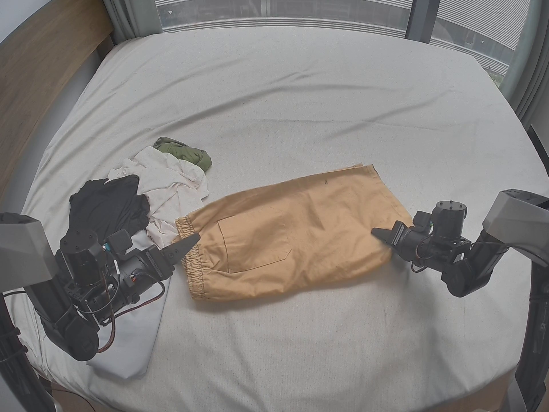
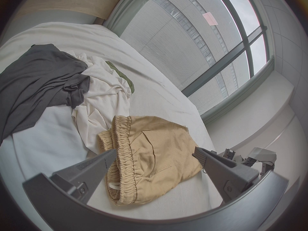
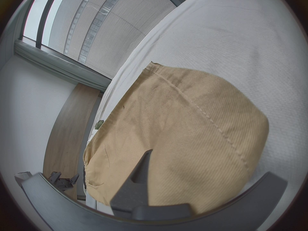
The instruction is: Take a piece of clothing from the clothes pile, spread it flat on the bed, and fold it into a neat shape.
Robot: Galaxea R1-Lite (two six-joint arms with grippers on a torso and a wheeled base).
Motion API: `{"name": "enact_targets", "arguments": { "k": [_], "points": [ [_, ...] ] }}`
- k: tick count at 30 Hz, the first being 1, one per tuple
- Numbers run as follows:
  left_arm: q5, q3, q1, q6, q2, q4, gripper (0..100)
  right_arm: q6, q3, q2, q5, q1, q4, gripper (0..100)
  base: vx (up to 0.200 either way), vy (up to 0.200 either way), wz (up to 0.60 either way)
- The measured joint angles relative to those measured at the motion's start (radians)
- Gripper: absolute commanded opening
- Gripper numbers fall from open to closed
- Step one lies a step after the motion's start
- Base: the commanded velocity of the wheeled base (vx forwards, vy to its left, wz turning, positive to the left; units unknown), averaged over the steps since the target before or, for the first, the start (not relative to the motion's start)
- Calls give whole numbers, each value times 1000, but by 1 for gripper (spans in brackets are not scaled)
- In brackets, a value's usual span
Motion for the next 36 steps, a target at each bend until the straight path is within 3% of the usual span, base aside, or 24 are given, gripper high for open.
{"name": "enact_targets", "arguments": {
  "k": [11, 19, 36],
  "points": [
    [-1, 1, 1, -2, 9, 0, 100, -87, 140, -75, -2, -4, 4, 0, 0, 0, 0],
    [-1, 3, -2, -1, 23, 0, 100, -255, 292, -116, -24, -11, 0, 0, 0, 0, 0],
    [-1, 11, -15, -1, 41, 0, 100, -379, 538, -206, -39, -67, 0, 0, 0, 0, 0]
  ]
}}
